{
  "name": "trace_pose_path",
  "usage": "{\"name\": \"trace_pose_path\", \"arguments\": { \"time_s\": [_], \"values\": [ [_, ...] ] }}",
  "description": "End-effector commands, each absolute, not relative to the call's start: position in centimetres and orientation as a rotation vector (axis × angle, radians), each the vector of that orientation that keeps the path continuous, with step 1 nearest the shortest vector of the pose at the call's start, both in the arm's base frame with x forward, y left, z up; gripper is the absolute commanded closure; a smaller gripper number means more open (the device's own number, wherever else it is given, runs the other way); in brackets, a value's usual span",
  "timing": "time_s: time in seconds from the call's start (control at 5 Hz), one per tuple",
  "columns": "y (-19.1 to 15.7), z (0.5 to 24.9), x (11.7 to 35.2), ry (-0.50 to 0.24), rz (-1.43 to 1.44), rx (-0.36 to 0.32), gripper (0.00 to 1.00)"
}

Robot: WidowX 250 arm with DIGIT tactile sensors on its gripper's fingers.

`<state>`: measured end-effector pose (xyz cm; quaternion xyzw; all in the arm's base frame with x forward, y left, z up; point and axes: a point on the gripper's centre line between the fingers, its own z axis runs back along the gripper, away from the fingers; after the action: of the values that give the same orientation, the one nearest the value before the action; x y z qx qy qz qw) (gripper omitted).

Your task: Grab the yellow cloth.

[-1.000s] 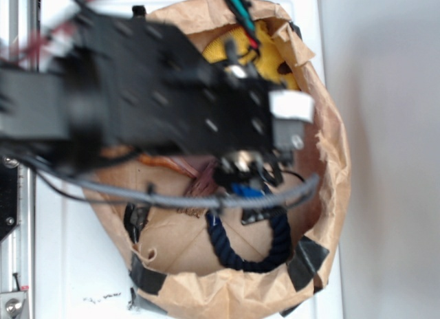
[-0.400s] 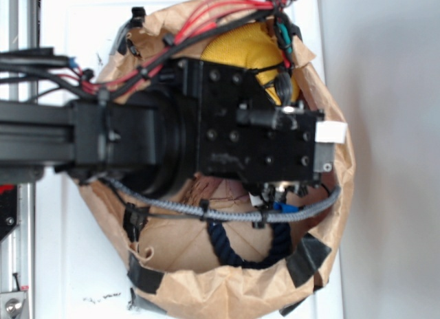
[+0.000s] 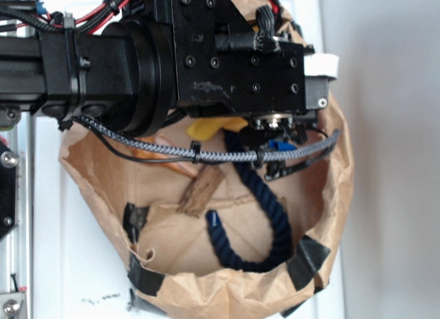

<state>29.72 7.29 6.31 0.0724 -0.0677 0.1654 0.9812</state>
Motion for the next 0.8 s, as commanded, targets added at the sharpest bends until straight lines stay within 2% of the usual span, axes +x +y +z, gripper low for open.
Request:
{"name": "trace_pose_path", "arguments": {
  "time_s": [0.0, 0.2, 0.4, 0.6],
  "values": [
    [7.6, 3.9, 32.3, -0.178, 0.357, 0.222, 0.00],
    [7.3, 3.0, 33.1, -0.172, 0.373, 0.281, 0.00],
    [7.0, 2.0, 33.5, -0.171, 0.383, 0.302, 0.04],
    [7.0, 1.6, 33.5, -0.165, 0.411, 0.320, 1.00]
  ]
}}
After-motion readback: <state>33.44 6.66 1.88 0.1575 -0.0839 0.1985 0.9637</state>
